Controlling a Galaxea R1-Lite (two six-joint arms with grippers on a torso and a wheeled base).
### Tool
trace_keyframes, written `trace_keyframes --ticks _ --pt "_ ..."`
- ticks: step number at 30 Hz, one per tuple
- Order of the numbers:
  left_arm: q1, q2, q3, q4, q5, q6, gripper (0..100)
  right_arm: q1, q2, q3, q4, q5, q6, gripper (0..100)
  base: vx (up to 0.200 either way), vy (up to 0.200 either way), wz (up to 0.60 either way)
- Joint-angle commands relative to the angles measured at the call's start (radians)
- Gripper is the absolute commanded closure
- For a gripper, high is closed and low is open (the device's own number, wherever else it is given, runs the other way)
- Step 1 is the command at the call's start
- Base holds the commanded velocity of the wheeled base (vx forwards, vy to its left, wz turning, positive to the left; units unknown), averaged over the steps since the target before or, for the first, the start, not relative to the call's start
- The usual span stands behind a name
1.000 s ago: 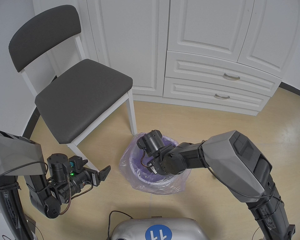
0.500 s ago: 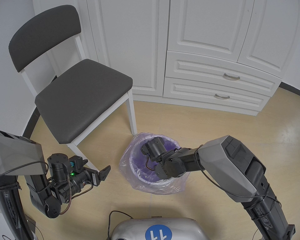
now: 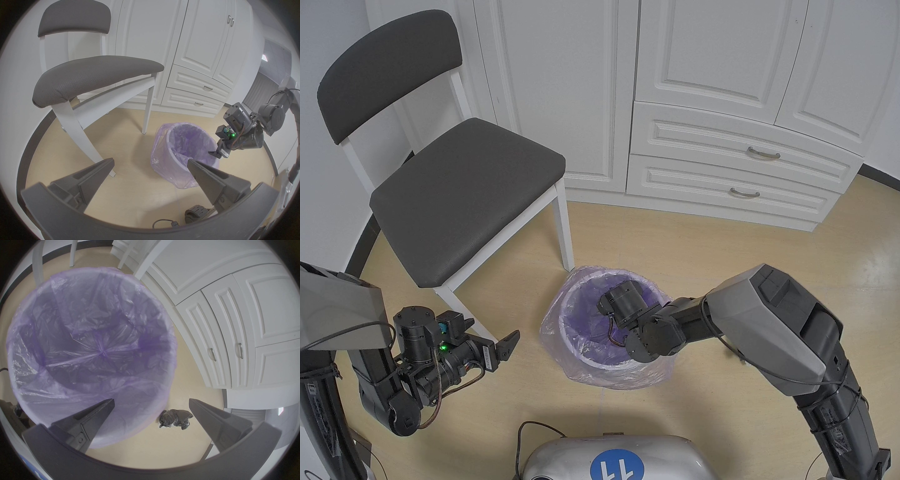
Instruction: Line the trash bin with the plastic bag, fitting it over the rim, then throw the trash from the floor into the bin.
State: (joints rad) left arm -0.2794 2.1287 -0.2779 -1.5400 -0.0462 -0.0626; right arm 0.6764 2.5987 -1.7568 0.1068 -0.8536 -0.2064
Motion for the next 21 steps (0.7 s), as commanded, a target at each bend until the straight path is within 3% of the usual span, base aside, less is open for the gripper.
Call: trace_keyframes --ticks 1,21 --pt "-0.003 0.002 0.002 0.0 0.0 0.0 0 -0.008 -0.055 0.043 0.001 -0.004 0.008 0 0.0 0.0 0.0" --pt "-0.006 0.013 0.005 0.0 0.0 0.0 0 0.012 -0.118 0.184 0.001 -0.001 0.07 0 0.0 0.0 0.0"
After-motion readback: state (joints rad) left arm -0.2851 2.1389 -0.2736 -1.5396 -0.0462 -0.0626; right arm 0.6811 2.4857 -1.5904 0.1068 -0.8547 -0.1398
